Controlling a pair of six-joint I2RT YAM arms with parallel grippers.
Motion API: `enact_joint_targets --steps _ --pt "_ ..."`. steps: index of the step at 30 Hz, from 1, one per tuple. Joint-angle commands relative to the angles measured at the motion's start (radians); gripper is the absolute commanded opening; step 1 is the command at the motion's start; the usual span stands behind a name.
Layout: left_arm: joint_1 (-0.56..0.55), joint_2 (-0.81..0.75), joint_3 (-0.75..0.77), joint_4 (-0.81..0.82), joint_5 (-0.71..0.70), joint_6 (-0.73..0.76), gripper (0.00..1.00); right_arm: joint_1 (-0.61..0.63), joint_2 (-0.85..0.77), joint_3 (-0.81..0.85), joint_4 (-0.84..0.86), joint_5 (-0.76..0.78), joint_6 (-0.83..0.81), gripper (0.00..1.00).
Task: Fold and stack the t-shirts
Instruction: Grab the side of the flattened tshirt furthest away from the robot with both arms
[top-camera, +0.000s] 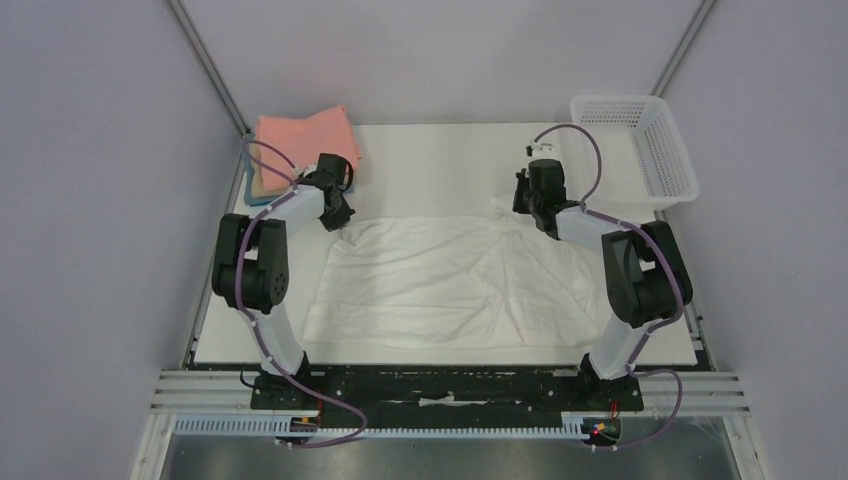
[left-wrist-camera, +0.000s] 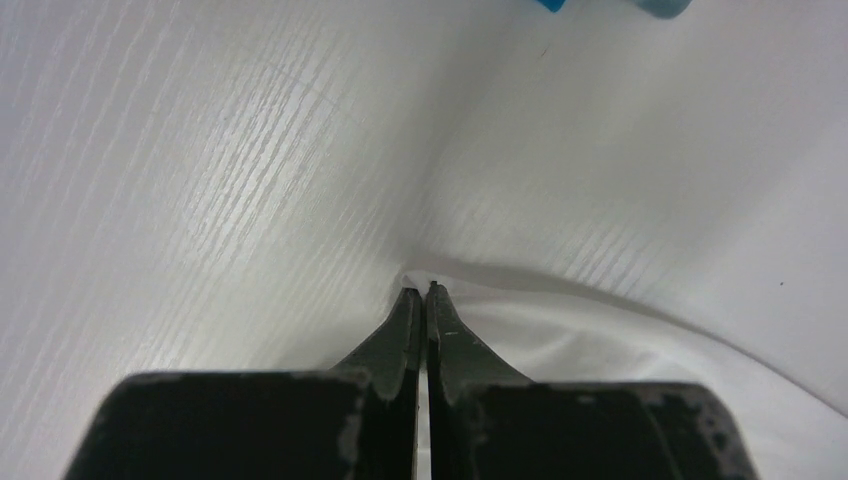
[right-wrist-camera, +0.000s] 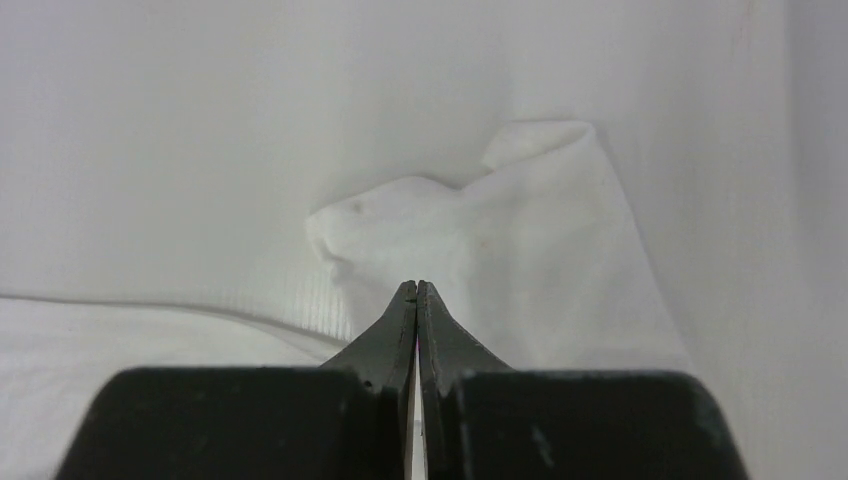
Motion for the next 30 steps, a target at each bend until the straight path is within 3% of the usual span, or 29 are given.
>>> enact_joint_targets --steps 1,3,5,6,8,17,21,24,27,28,30 --pt "0.001 -0.089 -0.047 0.046 0.0 -0.013 0.02 0.013 -0.04 0.0 -0.026 0.084 -0.052 0.0" --pt "0.002 -0.089 -0.04 0.043 0.007 -0.007 0.02 0.005 -0.02 0.022 -0.027 0.122 -0.047 0.06" --pt "0.001 -0.084 -0.032 0.043 0.01 -0.005 0.02 -0.012 0.032 0.077 -0.055 0.114 -0.037 0.45" --pt "0.002 -0.079 -0.03 0.043 0.01 -0.004 0.02 -0.023 0.057 0.106 -0.078 0.117 -0.034 0.55" --pt "0.002 -0.069 -0.026 0.043 0.012 -0.001 0.02 -0.045 0.109 0.158 -0.096 0.143 -0.029 0.62" --pt "0.002 -0.026 0.003 0.045 0.017 0.0 0.02 -0.084 0.32 0.38 -0.149 0.023 -0.094 0.69" --pt "0.002 -0.018 0.011 0.044 0.012 0.005 0.02 -0.086 0.357 0.393 -0.122 -0.031 -0.104 0.59" --pt "0.002 -0.016 0.016 0.04 0.007 0.007 0.02 -0.085 0.354 0.388 -0.096 -0.03 -0.127 0.37" --pt "0.002 -0.02 0.021 0.038 0.008 0.007 0.02 -0.085 0.321 0.37 -0.104 -0.014 -0.143 0.08" --pt "0.002 -0.023 0.023 0.037 0.012 0.007 0.02 -0.085 0.305 0.361 -0.109 -0.023 -0.145 0.02" --pt "0.002 -0.035 0.021 0.036 0.02 0.007 0.02 -0.084 0.261 0.325 -0.091 -0.053 -0.152 0.0"
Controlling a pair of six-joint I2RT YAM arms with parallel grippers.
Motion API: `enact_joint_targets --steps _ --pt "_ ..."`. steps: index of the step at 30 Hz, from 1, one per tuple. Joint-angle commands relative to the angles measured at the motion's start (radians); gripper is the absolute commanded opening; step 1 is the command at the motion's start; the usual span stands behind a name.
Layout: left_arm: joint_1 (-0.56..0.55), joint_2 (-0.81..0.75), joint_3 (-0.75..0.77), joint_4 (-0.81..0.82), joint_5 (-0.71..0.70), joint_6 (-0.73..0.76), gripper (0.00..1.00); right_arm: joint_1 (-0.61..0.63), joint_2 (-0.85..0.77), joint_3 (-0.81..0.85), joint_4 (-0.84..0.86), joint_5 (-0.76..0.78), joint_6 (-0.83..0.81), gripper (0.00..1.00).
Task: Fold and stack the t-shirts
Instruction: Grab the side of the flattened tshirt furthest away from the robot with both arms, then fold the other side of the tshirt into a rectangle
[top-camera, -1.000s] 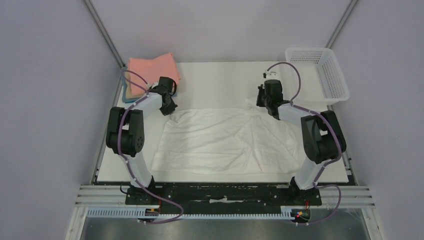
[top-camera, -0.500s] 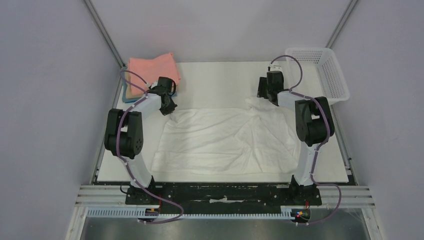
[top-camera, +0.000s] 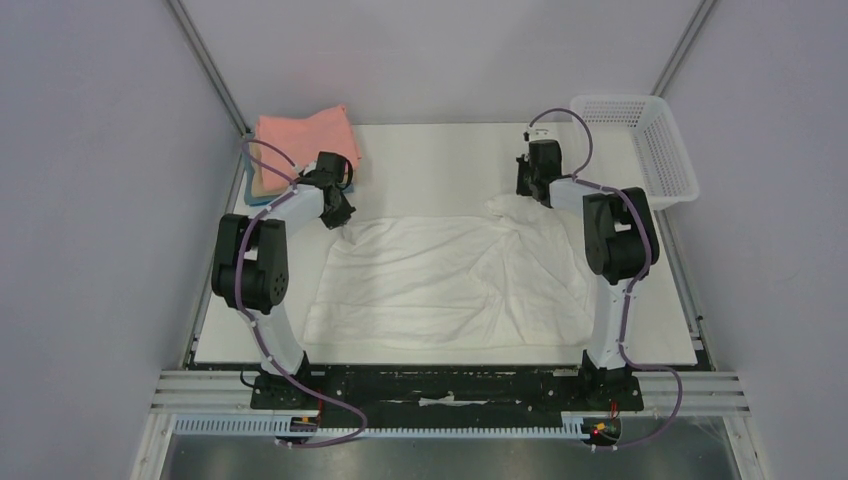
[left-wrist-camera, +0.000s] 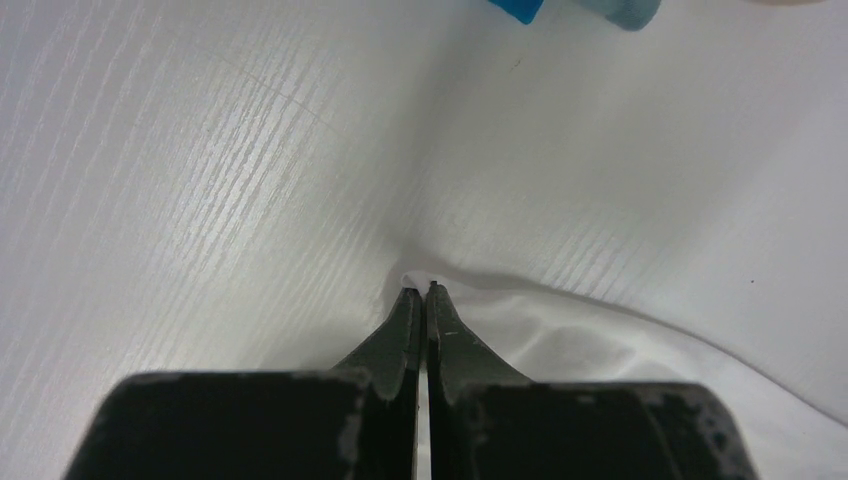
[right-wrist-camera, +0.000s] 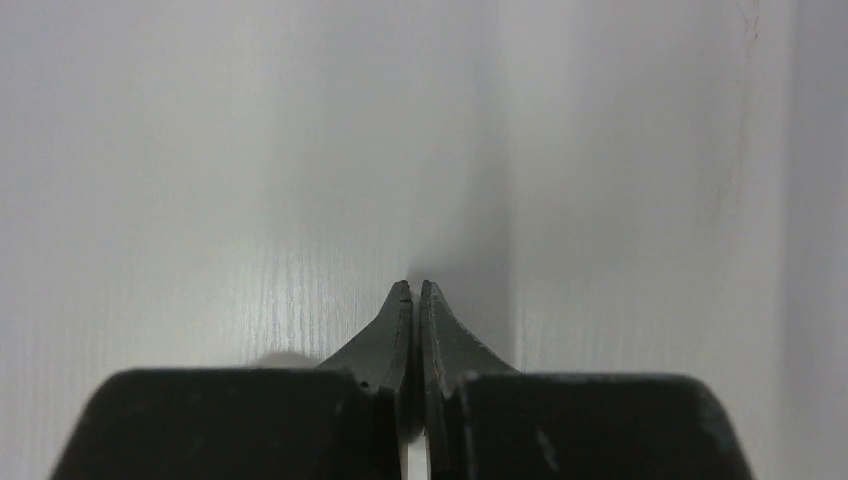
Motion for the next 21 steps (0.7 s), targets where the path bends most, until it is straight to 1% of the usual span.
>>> enact_joint_targets --steps 1,5,10,13,16,21 --pt "0.002 -0.021 0.035 0.013 0.011 0.005 0.02 0.003 -0.11 -0.059 0.029 -0.056 -0.029 0.0" --pt "0.002 -0.074 -0.009 0.027 0.033 0.002 0.02 0.013 -0.248 -0.187 0.056 -0.096 -0.034 0.0" --pt "0.0 -0.145 -0.101 0.066 0.069 -0.003 0.02 0.05 -0.422 -0.342 0.078 -0.1 -0.057 0.0" --pt "0.0 -0.184 -0.145 0.07 0.071 -0.007 0.02 0.08 -0.508 -0.406 0.063 -0.157 -0.068 0.0" --pt "0.0 -0.243 -0.196 0.076 0.064 -0.01 0.02 0.118 -0.604 -0.484 0.039 -0.141 -0.086 0.0" --pt "0.0 -0.383 -0.283 0.078 0.047 -0.017 0.02 0.16 -0.826 -0.627 -0.008 -0.046 -0.08 0.0"
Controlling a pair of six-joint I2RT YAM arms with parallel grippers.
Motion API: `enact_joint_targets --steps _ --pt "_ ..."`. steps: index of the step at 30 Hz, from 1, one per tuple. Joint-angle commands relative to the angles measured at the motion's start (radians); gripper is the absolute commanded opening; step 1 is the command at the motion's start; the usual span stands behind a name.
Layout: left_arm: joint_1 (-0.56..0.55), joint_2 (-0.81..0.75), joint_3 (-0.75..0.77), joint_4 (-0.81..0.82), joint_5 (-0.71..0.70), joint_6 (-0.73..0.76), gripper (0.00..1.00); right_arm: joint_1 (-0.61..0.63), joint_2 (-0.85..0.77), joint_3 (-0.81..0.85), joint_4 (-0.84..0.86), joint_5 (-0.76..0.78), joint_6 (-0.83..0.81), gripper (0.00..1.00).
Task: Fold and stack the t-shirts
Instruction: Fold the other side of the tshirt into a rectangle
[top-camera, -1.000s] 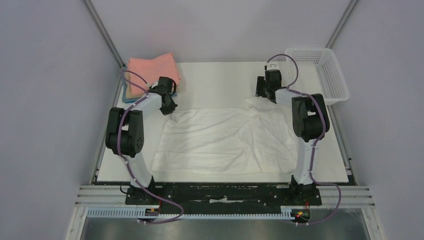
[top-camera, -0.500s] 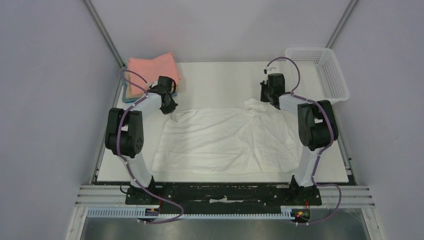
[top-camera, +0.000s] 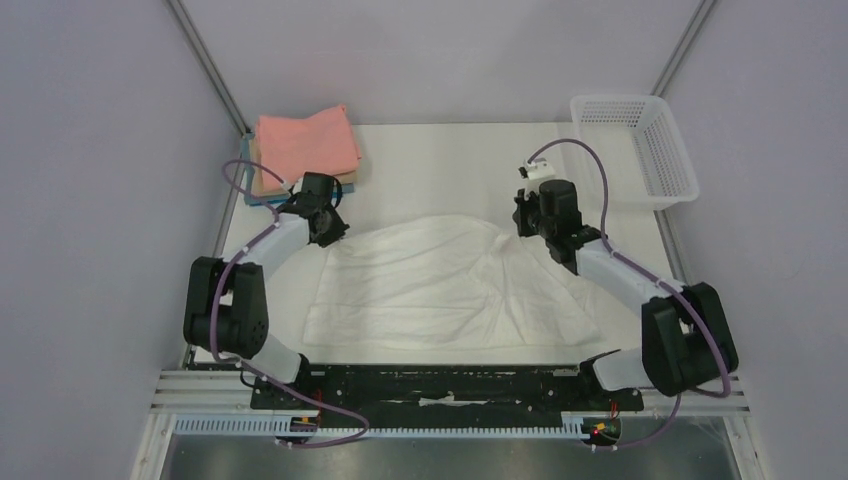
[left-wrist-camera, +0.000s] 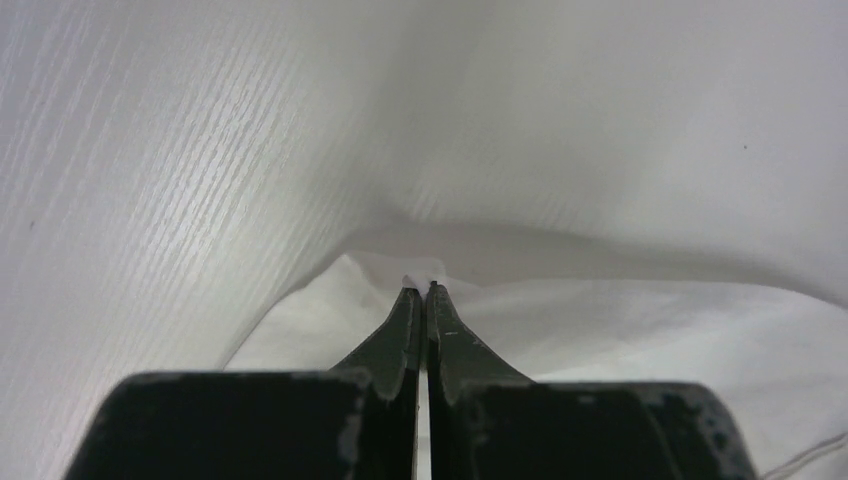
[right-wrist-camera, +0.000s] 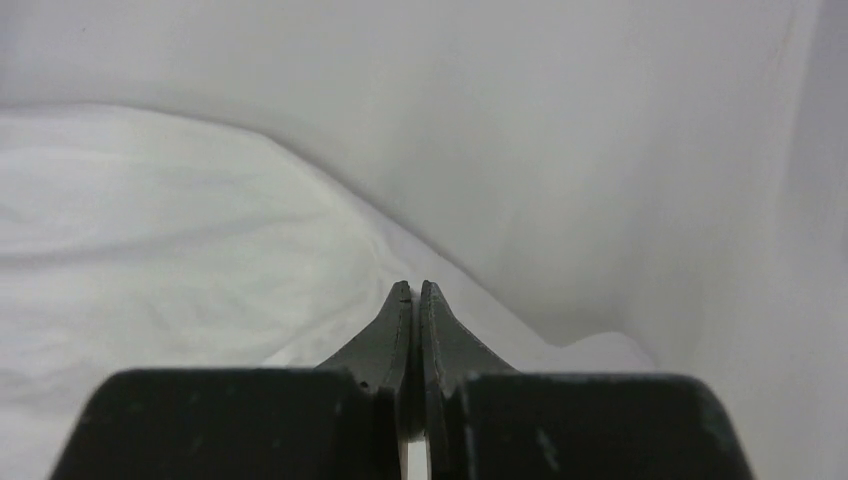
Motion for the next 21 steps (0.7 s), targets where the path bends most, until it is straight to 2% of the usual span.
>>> enact_joint_targets --steps 1,11,17,21 --pt "0.0 -0.155 -0.064 0.029 -0.016 -0.018 0.02 0.026 -0.206 -0.106 -0.038 0.066 -0.008 0.0" --pt "-0.019 -0.394 -0.207 -0.037 -0.076 -0.062 0.02 0.039 -0.545 -0.282 -0.191 0.102 0.061 0.0" --pt "-0.034 -0.53 -0.317 -0.054 -0.065 -0.101 0.02 0.04 -0.677 -0.318 -0.311 0.183 0.104 0.0" --pt "-0.038 -0.608 -0.383 -0.101 -0.108 -0.147 0.02 0.041 -0.751 -0.34 -0.387 0.227 0.136 0.0"
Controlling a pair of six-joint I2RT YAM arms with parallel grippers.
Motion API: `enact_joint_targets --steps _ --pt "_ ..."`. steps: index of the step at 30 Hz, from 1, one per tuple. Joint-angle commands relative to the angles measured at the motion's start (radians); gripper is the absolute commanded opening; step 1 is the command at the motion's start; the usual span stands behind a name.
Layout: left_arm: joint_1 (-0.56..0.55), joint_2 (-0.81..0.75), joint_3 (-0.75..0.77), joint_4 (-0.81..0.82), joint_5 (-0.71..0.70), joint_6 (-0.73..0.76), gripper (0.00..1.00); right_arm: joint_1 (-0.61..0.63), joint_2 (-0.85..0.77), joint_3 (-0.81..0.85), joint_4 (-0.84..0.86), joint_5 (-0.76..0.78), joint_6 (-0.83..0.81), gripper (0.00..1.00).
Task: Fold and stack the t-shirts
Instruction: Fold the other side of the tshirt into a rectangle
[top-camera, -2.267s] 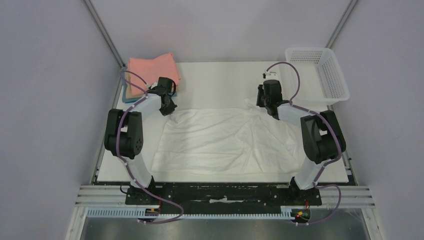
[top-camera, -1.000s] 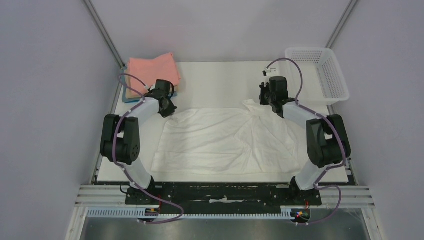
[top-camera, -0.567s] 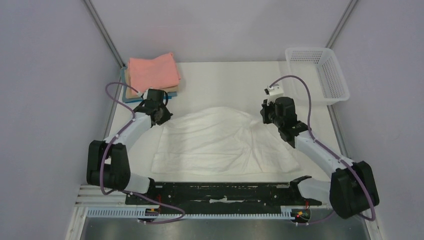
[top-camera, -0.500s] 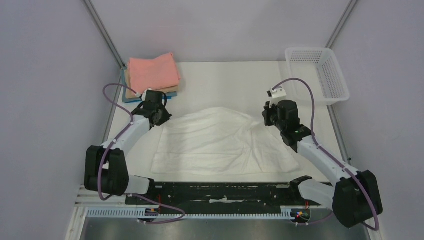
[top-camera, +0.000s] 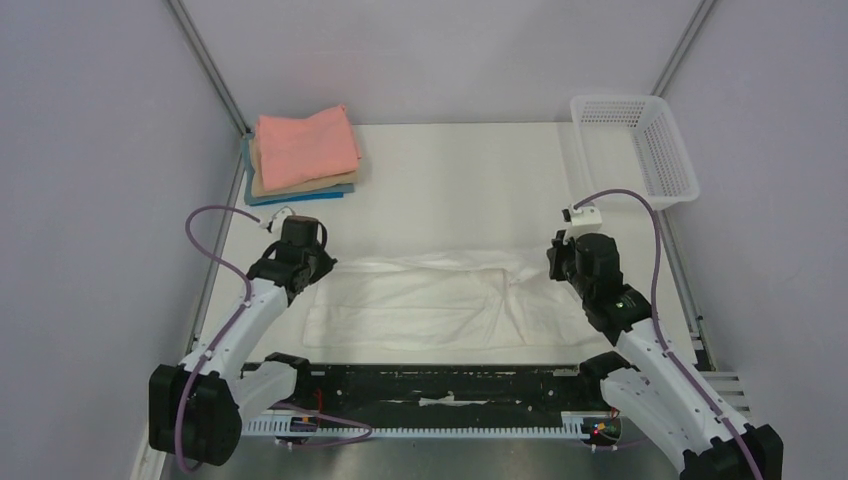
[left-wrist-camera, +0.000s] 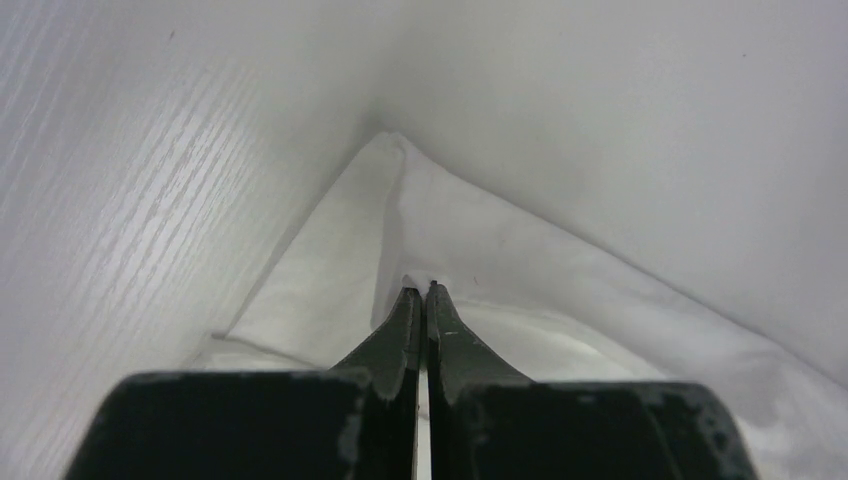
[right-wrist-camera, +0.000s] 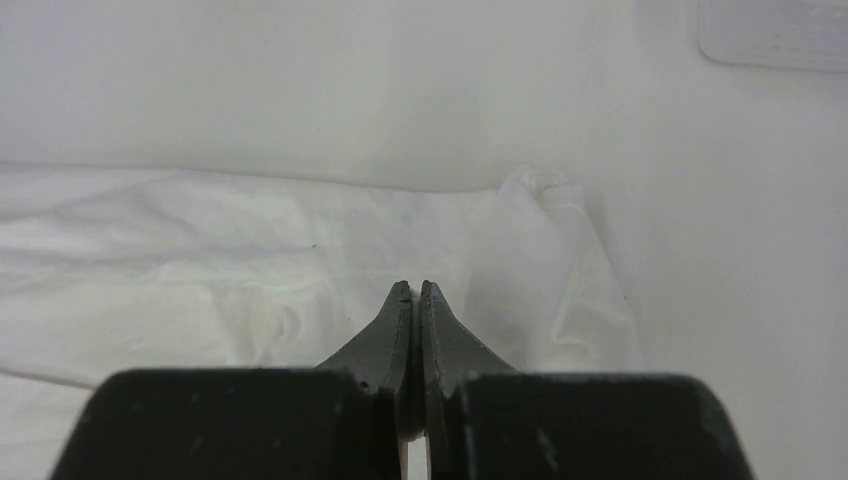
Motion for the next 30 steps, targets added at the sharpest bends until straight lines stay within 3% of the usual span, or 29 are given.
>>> enact_joint_targets --steps 1,7,11,13,15,17,19,21,25,28,30 --pt "-0.004 -0.079 -0.062 -0.048 -0.063 -0.087 0.02 0.004 -0.072 -0.022 -0.105 0.081 0.058 0.01" --pt "-0.005 -0.149 -0.164 -0.058 -0.05 -0.143 0.02 0.003 -0.131 -0.022 -0.281 0.182 0.129 0.02" --pt "-0.006 -0.193 -0.212 -0.057 -0.042 -0.17 0.02 0.003 -0.191 -0.081 -0.295 0.194 0.166 0.05" --pt "-0.006 -0.208 -0.221 -0.065 -0.034 -0.17 0.1 0.004 -0.225 -0.114 -0.309 0.198 0.204 0.09" --pt "-0.006 -0.226 -0.221 -0.088 -0.03 -0.174 0.18 0.004 -0.27 -0.141 -0.347 0.215 0.243 0.2" --pt "-0.005 -0.255 -0.217 -0.126 -0.033 -0.19 0.37 0.005 -0.336 -0.143 -0.391 0.254 0.32 0.25" --pt "-0.005 -0.297 -0.213 -0.162 -0.042 -0.208 0.57 0.005 -0.425 -0.122 -0.405 0.233 0.356 0.6" --pt "-0.006 -0.356 -0.191 -0.211 -0.044 -0.223 0.7 0.005 -0.517 -0.097 -0.403 0.256 0.368 0.75" --pt "-0.005 -0.456 -0.122 -0.255 -0.053 -0.223 0.77 0.004 -0.631 -0.058 -0.397 0.288 0.365 0.98" --pt "-0.007 -0.46 -0.087 -0.198 0.036 -0.188 0.78 0.004 -0.64 -0.056 -0.351 0.217 0.347 0.98" --pt "-0.016 -0.404 -0.08 -0.115 0.152 -0.164 0.79 0.003 -0.598 -0.067 -0.292 0.084 0.333 0.98"
